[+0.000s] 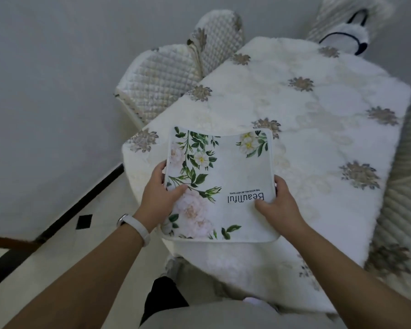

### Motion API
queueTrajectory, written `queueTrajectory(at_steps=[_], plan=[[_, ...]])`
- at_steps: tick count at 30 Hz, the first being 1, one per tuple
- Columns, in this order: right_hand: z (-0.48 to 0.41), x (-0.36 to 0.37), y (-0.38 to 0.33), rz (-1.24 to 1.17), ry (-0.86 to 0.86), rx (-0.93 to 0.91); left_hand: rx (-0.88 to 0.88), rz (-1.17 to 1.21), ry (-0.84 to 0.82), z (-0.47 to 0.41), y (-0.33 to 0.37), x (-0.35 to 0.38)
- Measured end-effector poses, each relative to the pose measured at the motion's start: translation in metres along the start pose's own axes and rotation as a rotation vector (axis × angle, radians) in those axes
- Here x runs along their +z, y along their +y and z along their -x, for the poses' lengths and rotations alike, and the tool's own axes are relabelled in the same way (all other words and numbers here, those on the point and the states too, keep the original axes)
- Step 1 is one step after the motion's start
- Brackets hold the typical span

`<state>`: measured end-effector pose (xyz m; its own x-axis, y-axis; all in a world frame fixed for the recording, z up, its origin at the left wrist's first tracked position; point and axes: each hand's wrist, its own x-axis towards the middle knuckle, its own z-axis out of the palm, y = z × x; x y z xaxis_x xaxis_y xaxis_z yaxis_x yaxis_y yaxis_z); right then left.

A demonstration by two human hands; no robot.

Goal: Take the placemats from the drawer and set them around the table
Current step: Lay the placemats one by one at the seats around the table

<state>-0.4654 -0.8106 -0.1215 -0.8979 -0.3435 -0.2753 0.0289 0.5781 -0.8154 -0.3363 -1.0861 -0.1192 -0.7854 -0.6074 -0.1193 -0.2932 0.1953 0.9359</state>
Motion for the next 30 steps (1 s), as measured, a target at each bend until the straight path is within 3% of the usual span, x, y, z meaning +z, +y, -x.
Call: queueTrajectory(at_steps=[8,16,30], plan=[[0.004,0.051,-0.024,0.027,0.273,0.223,0.027,-0.002,-0.357,-0.108,-0.02,-0.006],[0.016,0.08,-0.017,-0.016,0.462,0.363,0.076,-0.073,-0.611,-0.161,-0.022,0.021],[0.005,0.108,0.04,-0.043,0.4,0.643,0.0,-0.316,-0.665,-0.176,-0.074,0.036]])
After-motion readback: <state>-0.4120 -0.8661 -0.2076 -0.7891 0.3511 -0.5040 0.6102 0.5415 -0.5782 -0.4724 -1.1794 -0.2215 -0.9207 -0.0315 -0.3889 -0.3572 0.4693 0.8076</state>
